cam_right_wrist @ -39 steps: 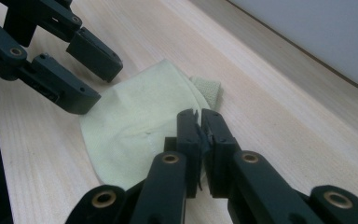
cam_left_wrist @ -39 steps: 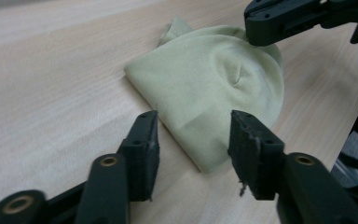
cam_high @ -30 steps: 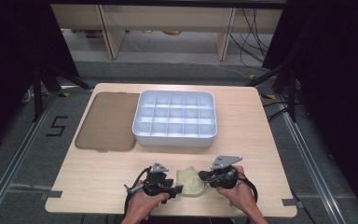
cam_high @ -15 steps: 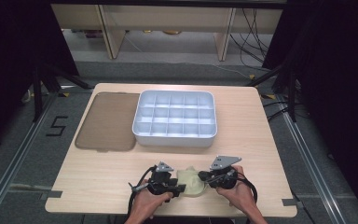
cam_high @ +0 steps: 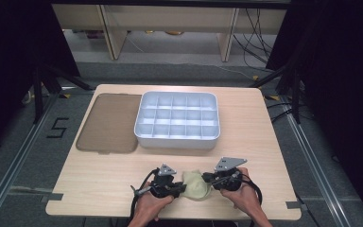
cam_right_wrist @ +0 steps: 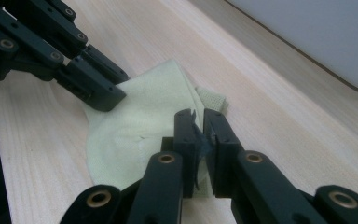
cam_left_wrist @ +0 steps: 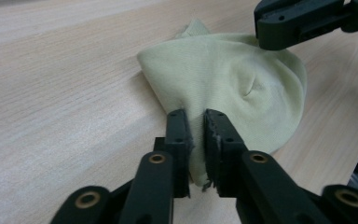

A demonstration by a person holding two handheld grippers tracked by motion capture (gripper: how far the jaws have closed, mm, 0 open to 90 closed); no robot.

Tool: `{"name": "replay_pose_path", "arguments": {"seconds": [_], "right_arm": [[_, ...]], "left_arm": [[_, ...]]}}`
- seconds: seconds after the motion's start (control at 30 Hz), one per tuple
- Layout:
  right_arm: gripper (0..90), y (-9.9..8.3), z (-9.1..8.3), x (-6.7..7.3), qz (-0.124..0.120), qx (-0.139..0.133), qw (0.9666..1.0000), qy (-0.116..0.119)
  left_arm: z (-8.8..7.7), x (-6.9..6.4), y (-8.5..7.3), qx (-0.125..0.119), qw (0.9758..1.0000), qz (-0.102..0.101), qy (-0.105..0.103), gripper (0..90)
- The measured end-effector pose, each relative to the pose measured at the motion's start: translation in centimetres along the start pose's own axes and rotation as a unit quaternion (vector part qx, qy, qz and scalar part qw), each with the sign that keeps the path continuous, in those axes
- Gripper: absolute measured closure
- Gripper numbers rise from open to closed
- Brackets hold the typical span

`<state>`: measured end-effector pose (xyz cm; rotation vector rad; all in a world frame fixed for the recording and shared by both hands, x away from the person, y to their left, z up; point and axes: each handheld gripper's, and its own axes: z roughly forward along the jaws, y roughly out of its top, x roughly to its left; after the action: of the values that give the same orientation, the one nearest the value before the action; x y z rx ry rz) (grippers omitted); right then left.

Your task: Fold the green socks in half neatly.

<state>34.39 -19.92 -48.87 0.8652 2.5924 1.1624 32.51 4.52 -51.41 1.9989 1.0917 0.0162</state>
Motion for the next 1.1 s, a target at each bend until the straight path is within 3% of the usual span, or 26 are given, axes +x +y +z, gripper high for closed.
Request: {"name": "replay_pose_path", "arguments": {"seconds": [0.03,0.1,0.53,0.63,0.73,0.83,1.03,1.1], "right_arm": [[84.2,0.0,-0.1,0.2,0.009,0.001,1.0000,0.002],[84.1,0.0,-0.1,0.2,0.003,-0.004,1.0000,0.001],[84.3,0.2,-0.1,1.1,-0.011,-0.013,0.9996,0.024],[84.5,0.3,0.1,1.6,-0.011,-0.011,0.9994,0.031],[84.8,0.4,0.5,2.2,-0.022,-0.008,0.9991,0.035],[85.1,0.5,0.9,2.8,-0.025,-0.007,0.9988,0.042],[85.5,0.8,2.0,3.9,-0.032,0.003,0.9976,0.061],[85.6,0.9,2.5,4.2,-0.041,0.002,0.9972,0.062]], "left_arm": [[-0.1,0.1,0.0,0.006,0.9999,0.009,0.004,81.4],[-0.1,-0.1,0.1,0.005,0.9998,0.016,0.007,82.2],[-0.5,0.2,0.3,0.004,0.9997,0.023,0.010,82.9],[-0.5,0.2,0.3,-0.001,0.9997,0.020,0.016,82.9],[-0.7,0.5,0.4,0.009,0.9991,0.036,0.019,83.0],[-0.6,0.5,0.4,0.000,0.9995,0.026,0.021,83.0],[-0.9,0.6,0.5,0.012,0.9991,0.037,0.014,83.1],[-1.1,0.8,0.6,0.010,0.9990,0.037,0.021,83.1]]}}
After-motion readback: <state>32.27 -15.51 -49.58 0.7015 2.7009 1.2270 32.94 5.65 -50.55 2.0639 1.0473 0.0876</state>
